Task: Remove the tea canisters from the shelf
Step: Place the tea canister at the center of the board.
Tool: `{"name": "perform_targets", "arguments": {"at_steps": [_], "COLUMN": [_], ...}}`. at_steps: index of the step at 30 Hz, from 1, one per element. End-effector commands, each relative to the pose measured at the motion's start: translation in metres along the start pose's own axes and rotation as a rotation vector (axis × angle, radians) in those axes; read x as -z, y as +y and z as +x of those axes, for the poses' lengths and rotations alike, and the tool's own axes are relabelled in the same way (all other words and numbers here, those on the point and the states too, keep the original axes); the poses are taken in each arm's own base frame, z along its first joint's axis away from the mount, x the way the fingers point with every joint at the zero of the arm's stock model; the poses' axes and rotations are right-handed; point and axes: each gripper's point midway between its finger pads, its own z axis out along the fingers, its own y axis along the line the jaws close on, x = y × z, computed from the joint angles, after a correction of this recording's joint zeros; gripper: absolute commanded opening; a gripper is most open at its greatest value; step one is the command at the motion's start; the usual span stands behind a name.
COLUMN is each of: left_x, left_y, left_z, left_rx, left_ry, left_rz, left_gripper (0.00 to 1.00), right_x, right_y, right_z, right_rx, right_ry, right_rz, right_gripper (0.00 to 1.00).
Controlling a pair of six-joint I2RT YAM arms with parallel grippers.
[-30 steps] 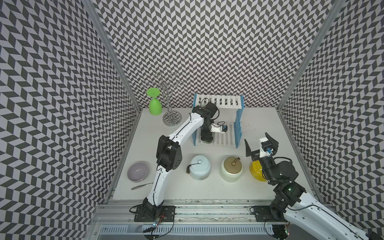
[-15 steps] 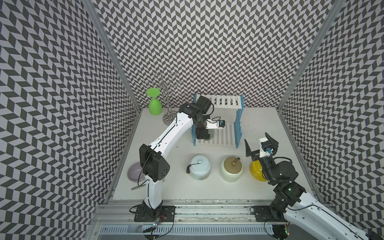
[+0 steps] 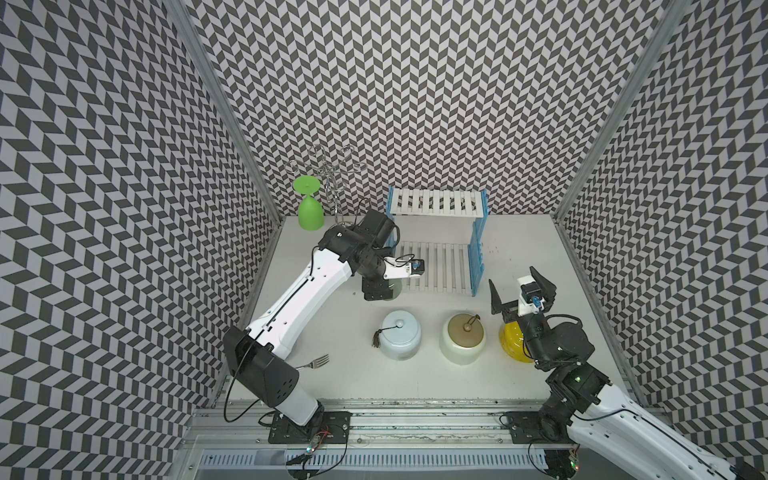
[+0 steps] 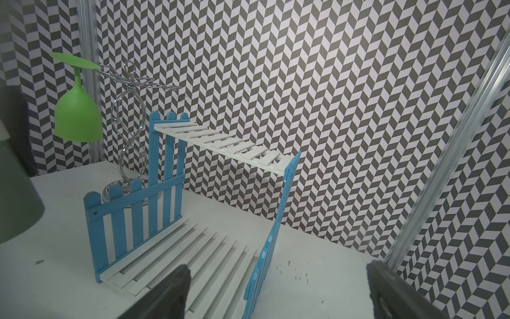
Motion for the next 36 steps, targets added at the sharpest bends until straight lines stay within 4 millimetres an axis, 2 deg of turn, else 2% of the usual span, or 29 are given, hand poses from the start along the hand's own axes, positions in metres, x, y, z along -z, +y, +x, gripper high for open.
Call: {"name": "perform_targets", "arguments": {"at_steps": [1, 6, 12, 22, 36], "left_x": [0.015, 0.016, 0.006, -0.022, -0.066], "left_y": [0.002, -0.014, -0.037, -0.064, -0.084], "left_z": [0.008, 0.032, 0.062, 0.101, 0.139], "left_rx": [0.014, 0.045, 0.08, 0.114, 0.201], "left_ry": [-0.015, 0.015, 0.053, 0.105, 0.111], "left_rz": [-0.076, -0.072, -0.055, -0.044, 0.006], "left_gripper": [0.18, 0.17, 0.18, 0.18, 0.19], "right_x": [0.0, 0.0, 0.0, -0.001, -0.002], "right_y": [-0.007, -0.008, -0.009, -0.009, -0.008], "right_z": [-0.009, -0.008, -0.007, -0.005, -0.002], "right_rx": [-0.02, -0.016, -0.012, -0.012, -0.007], "right_ry": [-0.039, -0.037, -0.033, -0.027, -0.021], "right_rz": [0.034, 0.038, 0.047, 0.045, 0.045], "right_gripper": [0.99, 1.0, 1.0, 1.0, 1.0]}}
